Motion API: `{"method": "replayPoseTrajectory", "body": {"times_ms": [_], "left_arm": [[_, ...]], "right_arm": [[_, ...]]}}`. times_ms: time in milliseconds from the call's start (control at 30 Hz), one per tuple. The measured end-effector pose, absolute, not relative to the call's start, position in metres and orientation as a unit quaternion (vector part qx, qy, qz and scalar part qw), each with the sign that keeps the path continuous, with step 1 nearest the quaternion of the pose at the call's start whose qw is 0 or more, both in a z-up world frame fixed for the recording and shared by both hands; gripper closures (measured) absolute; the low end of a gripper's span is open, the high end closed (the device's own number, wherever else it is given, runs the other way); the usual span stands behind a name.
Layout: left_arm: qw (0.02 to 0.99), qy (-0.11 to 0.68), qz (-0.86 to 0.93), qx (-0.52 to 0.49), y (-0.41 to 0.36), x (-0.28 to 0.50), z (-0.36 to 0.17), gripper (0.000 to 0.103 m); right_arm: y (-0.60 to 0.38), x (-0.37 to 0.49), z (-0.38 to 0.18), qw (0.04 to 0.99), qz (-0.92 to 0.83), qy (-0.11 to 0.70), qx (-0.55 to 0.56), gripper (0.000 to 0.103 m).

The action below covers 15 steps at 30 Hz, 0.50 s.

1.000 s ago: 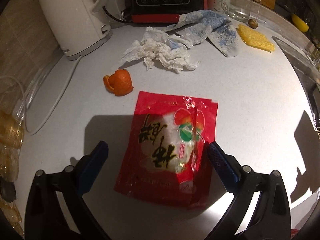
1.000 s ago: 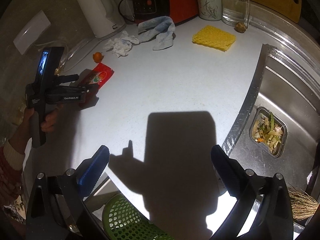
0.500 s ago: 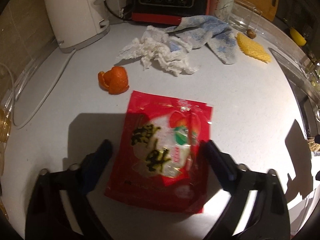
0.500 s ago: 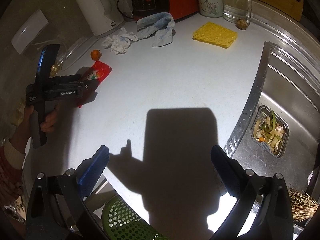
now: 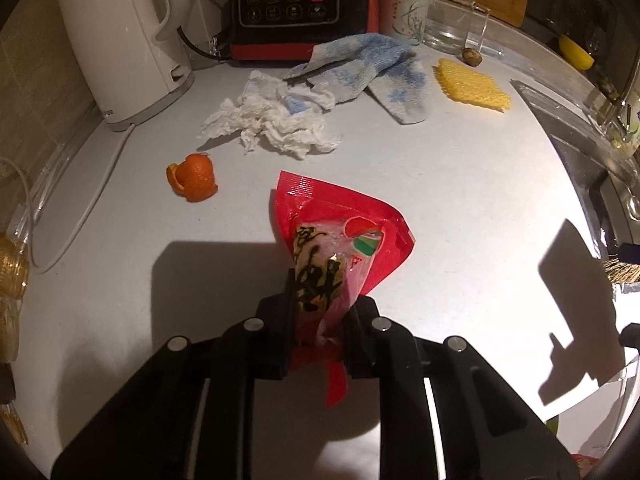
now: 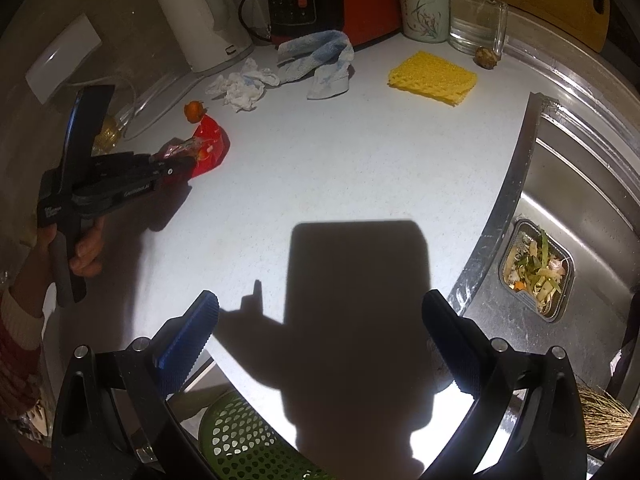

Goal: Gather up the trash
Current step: 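Grasp the yellow mesh sponge with the right tool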

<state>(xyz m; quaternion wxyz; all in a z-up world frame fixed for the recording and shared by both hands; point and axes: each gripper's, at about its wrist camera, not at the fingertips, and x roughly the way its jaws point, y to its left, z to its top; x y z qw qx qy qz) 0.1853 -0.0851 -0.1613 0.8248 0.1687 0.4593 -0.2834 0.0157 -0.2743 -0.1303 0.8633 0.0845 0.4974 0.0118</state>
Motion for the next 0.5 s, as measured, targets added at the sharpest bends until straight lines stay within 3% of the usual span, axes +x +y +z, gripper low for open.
{"method": "replayPoseTrajectory", "body": {"times_ms": [500], "left_arm": [[0.845, 0.474, -0.23, 0.093, -0.128, 0.118, -0.119, 0.085]], "right_arm": [[-0.351, 0.11, -0.116, 0.886, 0.032, 0.462, -0.011, 0.003]]}}
